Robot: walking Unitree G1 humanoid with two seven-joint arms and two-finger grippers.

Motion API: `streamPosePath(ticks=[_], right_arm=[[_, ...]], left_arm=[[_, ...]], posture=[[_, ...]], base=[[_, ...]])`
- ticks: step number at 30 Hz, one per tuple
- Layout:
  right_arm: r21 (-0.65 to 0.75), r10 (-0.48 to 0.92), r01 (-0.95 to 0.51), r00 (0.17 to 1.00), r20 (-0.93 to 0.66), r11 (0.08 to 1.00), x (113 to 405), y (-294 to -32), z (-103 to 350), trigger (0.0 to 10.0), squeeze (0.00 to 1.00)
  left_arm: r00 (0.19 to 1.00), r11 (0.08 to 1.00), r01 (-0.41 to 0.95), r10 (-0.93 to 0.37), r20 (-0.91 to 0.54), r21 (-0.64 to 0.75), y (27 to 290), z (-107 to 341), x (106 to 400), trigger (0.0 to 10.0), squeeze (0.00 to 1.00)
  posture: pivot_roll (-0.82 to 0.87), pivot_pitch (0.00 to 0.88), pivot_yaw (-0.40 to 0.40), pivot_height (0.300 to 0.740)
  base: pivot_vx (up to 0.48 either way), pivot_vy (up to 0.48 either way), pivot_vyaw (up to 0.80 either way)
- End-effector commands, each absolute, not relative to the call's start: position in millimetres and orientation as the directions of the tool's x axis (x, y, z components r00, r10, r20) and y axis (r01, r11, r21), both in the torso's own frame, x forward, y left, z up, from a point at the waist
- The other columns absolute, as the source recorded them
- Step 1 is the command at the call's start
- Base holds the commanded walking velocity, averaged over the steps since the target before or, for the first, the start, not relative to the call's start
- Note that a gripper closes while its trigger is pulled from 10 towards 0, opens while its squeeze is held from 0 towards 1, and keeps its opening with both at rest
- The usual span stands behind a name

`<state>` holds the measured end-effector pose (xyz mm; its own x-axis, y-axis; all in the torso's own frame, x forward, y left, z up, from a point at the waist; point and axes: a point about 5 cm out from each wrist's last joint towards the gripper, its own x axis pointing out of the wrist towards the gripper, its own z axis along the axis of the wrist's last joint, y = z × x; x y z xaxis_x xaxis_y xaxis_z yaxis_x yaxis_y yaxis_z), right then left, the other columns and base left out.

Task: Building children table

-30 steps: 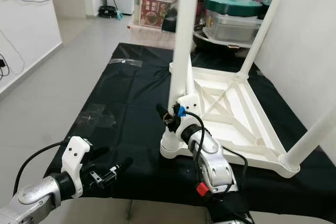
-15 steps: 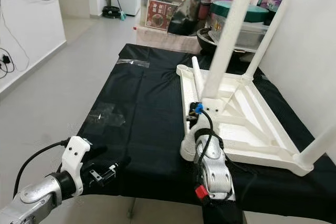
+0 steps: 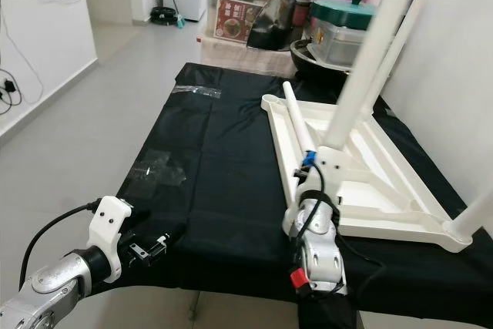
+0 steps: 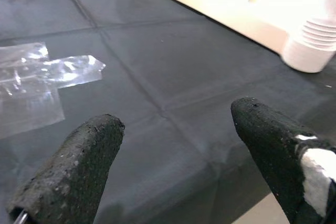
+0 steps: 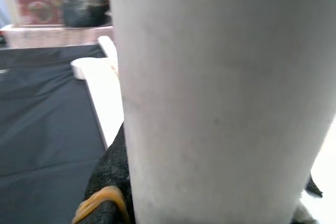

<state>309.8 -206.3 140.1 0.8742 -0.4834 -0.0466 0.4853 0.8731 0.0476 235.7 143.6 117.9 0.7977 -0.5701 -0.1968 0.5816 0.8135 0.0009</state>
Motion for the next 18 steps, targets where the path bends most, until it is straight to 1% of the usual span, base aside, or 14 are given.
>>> streamPosePath(ticks=[1,2,3,4,5,6,7,8,10,12,13,14,15,18], right_arm=[[-0.015,-0.570,0.572,0.815,-0.106,0.820,302,-228,123,0.0,0.00],[-0.037,-0.608,0.607,0.789,-0.091,0.794,303,-239,123,0.0,0.00],[-0.037,-0.608,0.607,0.789,-0.091,0.794,303,-239,123,0.0,0.00],[-0.065,-0.661,0.657,0.747,-0.076,0.751,302,-259,123,0.0,0.00],[-0.065,-0.661,0.657,0.747,-0.076,0.751,302,-259,123,0.0,0.00],[-0.084,-0.704,0.699,0.707,-0.066,0.710,300,-275,124,0.0,0.00],[-0.084,-0.704,0.699,0.707,-0.066,0.710,300,-275,124,0.0,0.00],[-0.096,-0.737,0.731,0.674,-0.056,0.676,298,-288,125,0.0,0.00],[-0.101,-0.753,0.747,0.656,-0.052,0.657,297,-293,126,0.0,0.00],[-0.101,-0.753,0.747,0.656,-0.052,0.657,297,-293,126,0.0,0.00],[-0.099,-0.775,0.769,0.629,-0.056,0.631,295,-299,126,0.0,0.00],[-0.099,-0.775,0.769,0.629,-0.056,0.631,295,-299,126,0.0,0.00],[-0.097,-0.795,0.789,0.604,-0.058,0.607,293,-304,126,0.0,0.00],[-0.082,-0.810,0.806,0.582,-0.070,0.586,292,-308,124,0.0,0.00]], left_arm=[[0.803,0.819,0.574,-0.563,-0.195,0.000,143,117,238,10.0,0.00],[0.807,0.823,0.568,-0.557,-0.195,0.004,143,117,240,10.0,0.00],[0.807,0.823,0.568,-0.557,-0.195,0.004,143,117,240,10.0,0.00],[0.813,0.829,0.560,-0.547,-0.198,0.010,145,116,241,10.0,0.00],[0.813,0.829,0.560,-0.547,-0.198,0.010,145,116,241,10.0,0.00],[0.820,0.835,0.550,-0.536,-0.202,0.016,147,116,242,10.0,0.00],[0.820,0.835,0.550,-0.536,-0.202,0.016,147,116,242,10.0,0.00],[0.826,0.842,0.540,-0.524,-0.207,0.021,148,115,243,10.0,0.00],[0.829,0.845,0.534,-0.517,-0.211,0.024,149,114,244,10.0,0.00],[0.829,0.845,0.534,-0.517,-0.211,0.024,149,114,244,10.0,0.00],[0.834,0.851,0.525,-0.508,-0.213,0.026,149,114,244,10.0,0.00],[0.834,0.851,0.525,-0.508,-0.213,0.026,149,114,244,10.0,0.00],[0.838,0.854,0.519,-0.503,-0.213,0.027,149,114,245,10.0,0.00],[0.840,0.856,0.516,-0.499,-0.213,0.028,150,114,245,10.0,0.00]], posture=[[0.06,0.000,-0.113,0.740],[0.06,0.000,-0.112,0.740],[0.06,0.000,-0.112,0.740],[0.06,0.000,-0.112,0.740],[0.06,0.000,-0.112,0.740],[0.06,0.000,-0.112,0.740],[0.06,0.000,-0.112,0.740],[0.06,0.000,-0.110,0.740],[0.06,0.000,-0.111,0.740],[0.06,0.000,-0.111,0.740],[0.06,0.000,-0.110,0.740],[0.06,0.000,-0.110,0.740],[0.06,0.000,-0.110,0.740],[0.06,0.000,-0.109,0.740]], base=[[0.000,0.000,0.00],[0.000,0.000,0.00],[0.000,0.000,0.00],[0.000,0.000,0.00],[0.000,0.000,0.00],[0.000,0.000,0.00],[0.000,0.000,0.00],[0.000,0.000,0.00],[0.000,0.000,0.00],[0.000,0.000,0.00],[0.000,0.000,0.00],[0.000,0.000,0.00],[0.000,0.000,0.00],[0.000,0.000,0.00]])
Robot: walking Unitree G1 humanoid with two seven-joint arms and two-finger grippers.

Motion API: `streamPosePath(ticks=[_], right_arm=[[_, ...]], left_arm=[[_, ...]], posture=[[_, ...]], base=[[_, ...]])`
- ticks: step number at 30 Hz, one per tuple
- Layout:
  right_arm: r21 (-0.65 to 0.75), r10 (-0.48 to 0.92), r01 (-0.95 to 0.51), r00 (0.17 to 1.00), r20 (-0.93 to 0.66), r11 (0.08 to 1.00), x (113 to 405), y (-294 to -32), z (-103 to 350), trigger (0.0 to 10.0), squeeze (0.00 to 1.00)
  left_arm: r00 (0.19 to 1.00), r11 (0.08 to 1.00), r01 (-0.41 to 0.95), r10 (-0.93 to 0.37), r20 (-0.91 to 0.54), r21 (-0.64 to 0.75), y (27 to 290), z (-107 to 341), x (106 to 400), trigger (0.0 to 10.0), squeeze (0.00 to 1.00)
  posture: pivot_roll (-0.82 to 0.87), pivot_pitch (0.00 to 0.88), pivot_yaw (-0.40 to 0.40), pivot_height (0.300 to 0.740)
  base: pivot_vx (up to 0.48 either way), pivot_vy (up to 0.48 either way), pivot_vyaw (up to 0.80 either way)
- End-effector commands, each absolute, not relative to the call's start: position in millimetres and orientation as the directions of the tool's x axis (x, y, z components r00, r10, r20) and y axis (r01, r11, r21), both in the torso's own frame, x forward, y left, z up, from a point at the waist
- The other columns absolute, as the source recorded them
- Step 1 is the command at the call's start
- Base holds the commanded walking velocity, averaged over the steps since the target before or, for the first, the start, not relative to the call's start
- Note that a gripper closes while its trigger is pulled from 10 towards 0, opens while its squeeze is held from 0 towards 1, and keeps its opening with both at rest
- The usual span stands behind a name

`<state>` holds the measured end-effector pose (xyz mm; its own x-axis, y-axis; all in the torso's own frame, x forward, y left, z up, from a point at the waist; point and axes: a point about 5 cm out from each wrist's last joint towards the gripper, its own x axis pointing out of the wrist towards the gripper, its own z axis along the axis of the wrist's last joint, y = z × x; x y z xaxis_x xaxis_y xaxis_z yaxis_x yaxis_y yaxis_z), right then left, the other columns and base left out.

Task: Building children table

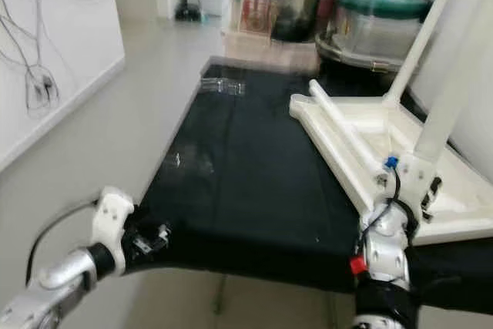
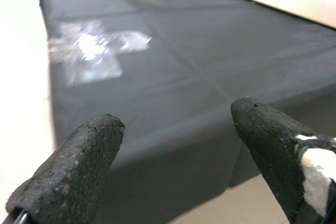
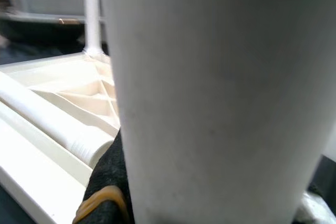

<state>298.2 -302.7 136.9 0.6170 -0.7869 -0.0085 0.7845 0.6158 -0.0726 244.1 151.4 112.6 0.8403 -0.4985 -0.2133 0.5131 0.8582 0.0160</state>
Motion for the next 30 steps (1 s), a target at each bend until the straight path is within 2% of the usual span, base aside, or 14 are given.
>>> streamPosePath(ticks=[1,4,5,8,12,22,23,24,25,27,30], right_arm=[[-0.047,-0.818,0.818,0.568,-0.090,0.573,292,-309,123,0.0,0.00],[-0.009,-0.817,0.821,0.566,-0.107,0.570,294,-308,121,0.0,0.00],[0.079,-0.812,0.826,0.563,-0.156,0.558,298,-301,116,0.0,0.00],[0.134,-0.810,0.833,0.554,-0.194,0.537,299,-296,112,0.0,0.00],[0.161,-0.809,0.834,0.551,-0.204,0.528,301,-293,111,0.0,0.00],[0.152,-0.754,0.766,0.642,-0.138,0.625,313,-277,121,0.0,0.00],[0.149,-0.726,0.736,0.676,-0.122,0.660,317,-271,124,0.0,0.00],[0.176,-0.646,0.654,0.756,-0.108,0.736,325,-262,127,0.0,0.00],[0.176,-0.646,0.654,0.756,-0.108,0.736,325,-262,127,0.0,0.00],[0.200,-0.490,0.501,0.865,-0.106,0.842,338,-250,130,0.0,0.00],[0.214,-0.366,0.388,0.921,-0.135,0.897,344,-246,127,0.0,0.00]], left_arm=[[0.842,0.858,0.512,-0.495,-0.214,0.029,150,113,246,10.0,0.00],[0.843,0.860,0.510,-0.492,-0.216,0.030,151,112,246,10.0,0.00],[0.847,0.863,0.504,-0.486,-0.217,0.031,151,112,247,10.0,0.00],[0.849,0.866,0.499,-0.482,-0.217,0.031,151,112,248,10.0,0.00],[0.852,0.869,0.493,-0.476,-0.217,0.032,151,111,248,10.0,0.00],[0.860,0.877,0.479,-0.460,-0.220,0.039,153,110,250,10.0,0.00],[0.861,0.878,0.478,-0.459,-0.220,0.040,153,110,250,10.0,0.00],[0.861,0.878,0.477,-0.458,-0.221,0.040,153,109,250,10.0,0.00],[0.861,0.878,0.477,-0.458,-0.221,0.040,153,109,250,10.0,0.00],[0.860,0.877,0.479,-0.459,-0.223,0.039,152,108,250,10.0,0.00],[0.859,0.876,0.480,-0.460,-0.227,0.041,152,108,250,10.0,0.00]], posture=[[0.06,0.000,-0.107,0.740],[0.06,0.000,-0.107,0.740],[0.06,0.000,-0.106,0.740],[0.06,0.000,-0.106,0.740],[0.06,0.000,-0.105,0.740],[0.06,0.000,-0.107,0.740],[0.06,0.000,-0.109,0.740],[0.06,0.000,-0.108,0.740],[0.06,0.000,-0.108,0.740],[0.06,0.000,-0.107,0.740],[0.06,0.000,-0.109,0.740]], base=[[0.000,0.000,0.00],[0.000,0.000,0.00],[0.000,0.000,0.00],[0.000,0.000,0.00],[0.000,0.000,0.00],[0.000,0.000,0.00],[0.000,0.000,0.00],[0.000,0.000,0.00],[0.000,0.000,0.00],[0.000,0.000,0.00],[0.000,0.000,0.00]])
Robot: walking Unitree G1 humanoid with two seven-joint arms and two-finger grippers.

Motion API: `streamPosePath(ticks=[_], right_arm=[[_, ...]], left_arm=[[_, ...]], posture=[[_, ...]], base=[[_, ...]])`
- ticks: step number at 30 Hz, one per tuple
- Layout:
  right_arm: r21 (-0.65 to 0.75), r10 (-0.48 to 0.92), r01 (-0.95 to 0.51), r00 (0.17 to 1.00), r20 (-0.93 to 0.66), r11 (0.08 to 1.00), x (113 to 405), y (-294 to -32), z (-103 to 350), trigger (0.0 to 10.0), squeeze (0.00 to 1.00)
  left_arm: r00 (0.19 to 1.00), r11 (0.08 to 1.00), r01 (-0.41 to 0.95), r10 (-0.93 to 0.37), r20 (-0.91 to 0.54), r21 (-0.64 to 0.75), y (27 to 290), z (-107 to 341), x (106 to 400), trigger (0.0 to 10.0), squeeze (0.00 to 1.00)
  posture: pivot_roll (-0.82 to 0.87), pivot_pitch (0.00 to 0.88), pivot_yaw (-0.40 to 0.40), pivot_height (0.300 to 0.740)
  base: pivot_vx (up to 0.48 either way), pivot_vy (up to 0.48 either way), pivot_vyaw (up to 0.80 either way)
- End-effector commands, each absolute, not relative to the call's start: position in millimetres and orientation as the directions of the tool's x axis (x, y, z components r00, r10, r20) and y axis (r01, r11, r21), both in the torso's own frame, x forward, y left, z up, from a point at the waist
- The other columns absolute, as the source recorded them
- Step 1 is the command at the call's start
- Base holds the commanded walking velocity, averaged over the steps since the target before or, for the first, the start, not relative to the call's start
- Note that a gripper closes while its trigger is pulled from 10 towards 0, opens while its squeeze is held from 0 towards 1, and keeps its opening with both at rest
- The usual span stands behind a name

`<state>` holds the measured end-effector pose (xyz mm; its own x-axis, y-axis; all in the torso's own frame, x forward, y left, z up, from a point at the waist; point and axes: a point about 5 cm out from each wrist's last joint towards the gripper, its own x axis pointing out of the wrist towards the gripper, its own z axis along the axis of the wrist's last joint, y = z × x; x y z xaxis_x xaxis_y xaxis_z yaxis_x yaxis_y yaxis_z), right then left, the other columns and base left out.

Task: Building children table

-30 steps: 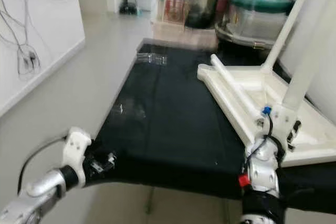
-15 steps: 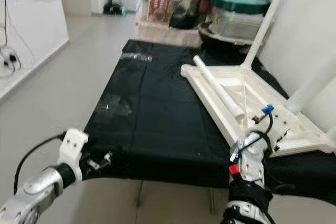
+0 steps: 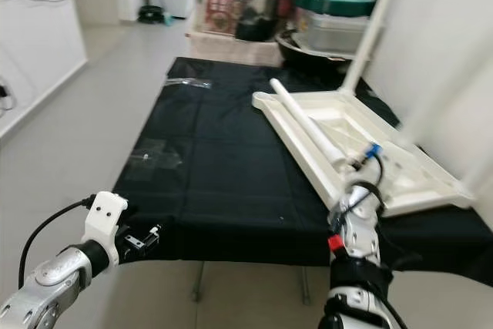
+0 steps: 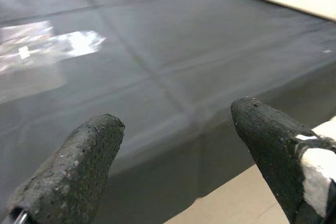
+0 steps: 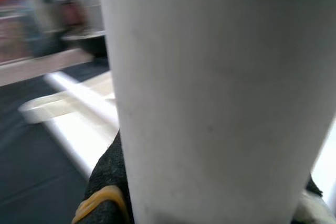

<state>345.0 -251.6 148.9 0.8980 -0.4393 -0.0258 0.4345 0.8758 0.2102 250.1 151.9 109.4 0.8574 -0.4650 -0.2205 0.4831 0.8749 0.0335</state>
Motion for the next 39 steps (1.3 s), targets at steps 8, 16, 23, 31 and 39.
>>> streamPosePath(ticks=[8,16,23,31,39], right_arm=[[0.237,-0.246,0.268,0.962,-0.119,0.934,345,-234,126,0.0,0.00],[0.290,-0.098,0.083,0.994,0.038,0.953,355,-228,154,0.0,0.00],[0.340,0.044,-0.127,0.969,0.242,0.932,361,-219,207,0.0,0.00],[0.259,0.159,-0.246,0.936,0.315,0.934,358,-196,228,0.0,0.00],[0.278,0.155,-0.253,0.931,0.329,0.927,360,-194,231,0.0,0.00]], left_arm=[[0.858,0.876,0.481,-0.460,-0.229,0.041,152,106,251,10.0,0.00],[0.855,0.872,0.487,-0.465,-0.229,0.046,152,106,252,10.0,0.00],[0.857,0.869,0.494,-0.480,-0.189,0.034,149,112,255,10.0,0.00],[0.862,0.871,0.491,-0.480,-0.161,0.032,148,116,256,10.0,0.00],[0.866,0.874,0.485,-0.473,-0.160,0.040,151,116,254,10.0,0.00]], posture=[[0.06,0.000,-0.113,0.740],[0.06,0.000,-0.104,0.740],[0.05,0.000,-0.101,0.740],[0.06,0.000,-0.107,0.740],[0.06,0.000,-0.109,0.740]], base=[[0.000,0.000,0.00],[0.000,0.000,0.00],[0.000,0.000,0.00],[0.000,-0.276,0.11],[0.000,-0.435,0.35]])
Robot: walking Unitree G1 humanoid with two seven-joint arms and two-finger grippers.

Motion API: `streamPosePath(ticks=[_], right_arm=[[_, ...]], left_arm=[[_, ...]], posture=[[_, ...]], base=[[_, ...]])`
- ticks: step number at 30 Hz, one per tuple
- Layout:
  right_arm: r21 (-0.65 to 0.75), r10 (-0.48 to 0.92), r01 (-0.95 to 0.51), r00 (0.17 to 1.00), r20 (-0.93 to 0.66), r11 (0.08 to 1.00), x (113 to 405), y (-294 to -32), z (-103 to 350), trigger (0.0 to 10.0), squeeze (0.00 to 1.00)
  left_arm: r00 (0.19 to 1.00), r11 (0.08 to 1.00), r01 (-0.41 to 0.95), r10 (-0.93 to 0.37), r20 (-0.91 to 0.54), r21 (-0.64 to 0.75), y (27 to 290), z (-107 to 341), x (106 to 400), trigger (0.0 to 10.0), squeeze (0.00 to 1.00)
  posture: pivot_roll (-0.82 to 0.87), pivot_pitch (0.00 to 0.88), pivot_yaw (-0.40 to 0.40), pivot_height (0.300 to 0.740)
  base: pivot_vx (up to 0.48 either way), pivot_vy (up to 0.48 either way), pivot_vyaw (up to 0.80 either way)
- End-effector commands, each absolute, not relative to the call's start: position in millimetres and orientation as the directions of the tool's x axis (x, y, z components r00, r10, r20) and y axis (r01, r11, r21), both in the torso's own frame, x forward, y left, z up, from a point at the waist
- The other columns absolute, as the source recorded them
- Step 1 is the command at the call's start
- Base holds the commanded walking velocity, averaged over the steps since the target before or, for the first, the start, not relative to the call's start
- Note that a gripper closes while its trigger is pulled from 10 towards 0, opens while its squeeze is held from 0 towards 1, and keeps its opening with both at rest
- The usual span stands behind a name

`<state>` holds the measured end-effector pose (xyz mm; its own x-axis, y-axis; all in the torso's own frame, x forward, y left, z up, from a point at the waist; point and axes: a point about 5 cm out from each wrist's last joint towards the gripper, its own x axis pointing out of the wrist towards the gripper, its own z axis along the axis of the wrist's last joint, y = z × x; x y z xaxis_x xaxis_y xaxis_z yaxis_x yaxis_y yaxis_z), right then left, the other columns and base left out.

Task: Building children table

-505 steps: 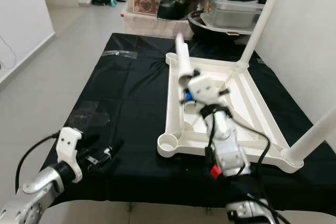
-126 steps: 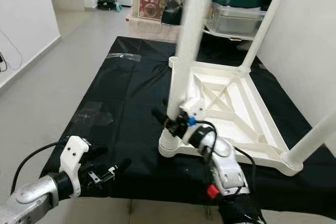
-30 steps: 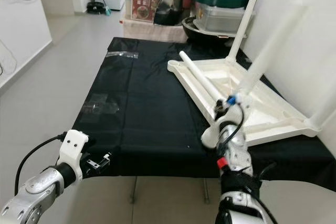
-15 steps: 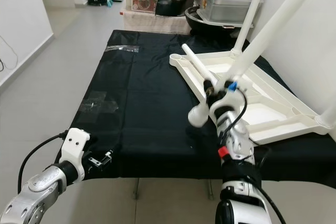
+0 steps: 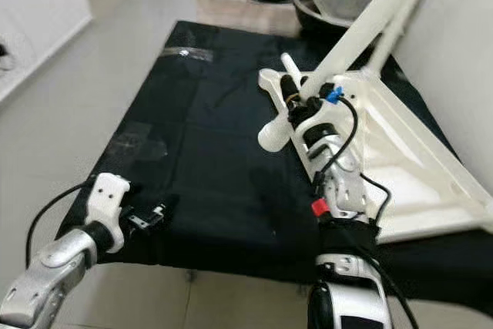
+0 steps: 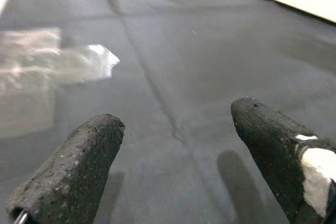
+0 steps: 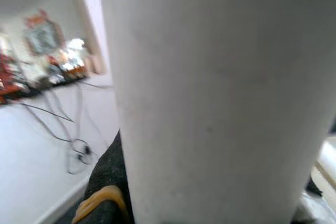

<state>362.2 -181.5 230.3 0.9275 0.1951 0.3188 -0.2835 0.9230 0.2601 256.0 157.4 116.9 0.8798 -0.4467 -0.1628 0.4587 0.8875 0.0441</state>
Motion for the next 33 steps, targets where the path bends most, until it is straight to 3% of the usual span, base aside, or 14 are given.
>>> streamPosePath(ticks=[1,5,20,25,33], right_arm=[[0.278,0.155,-0.253,0.931,0.329,0.927,360,-194,231,0.0,0.00],[0.262,0.160,-0.256,0.927,0.338,0.931,359,-194,235,0.0,0.00],[0.273,0.154,-0.256,0.926,0.344,0.928,354,-194,240,0.0,0.00],[0.270,0.155,-0.256,0.926,0.343,0.928,353,-194,241,0.0,0.00],[0.276,0.173,-0.270,0.928,0.328,0.923,352,-186,236,0.0,0.00]], left_arm=[[0.866,0.874,0.485,-0.473,-0.160,0.040,151,116,254,10.0,0.00],[0.867,0.874,0.485,-0.476,-0.151,0.032,149,116,254,10.0,0.00],[0.859,0.869,0.495,-0.489,-0.152,0.005,147,114,251,10.0,0.00],[0.857,0.867,0.499,-0.494,-0.149,-0.004,146,114,250,10.0,0.00],[0.853,0.863,0.505,-0.503,-0.138,-0.024,144,116,249,10.0,0.00]], posture=[[0.06,0.000,-0.109,0.740],[0.06,0.000,-0.110,0.740],[0.05,0.000,-0.108,0.740],[0.05,0.000,-0.108,0.740],[0.05,0.000,-0.111,0.740]], base=[[0.000,-0.322,0.00],[0.000,0.000,0.00],[0.000,0.000,-0.79],[0.000,0.000,0.00],[0.000,0.480,0.00]])
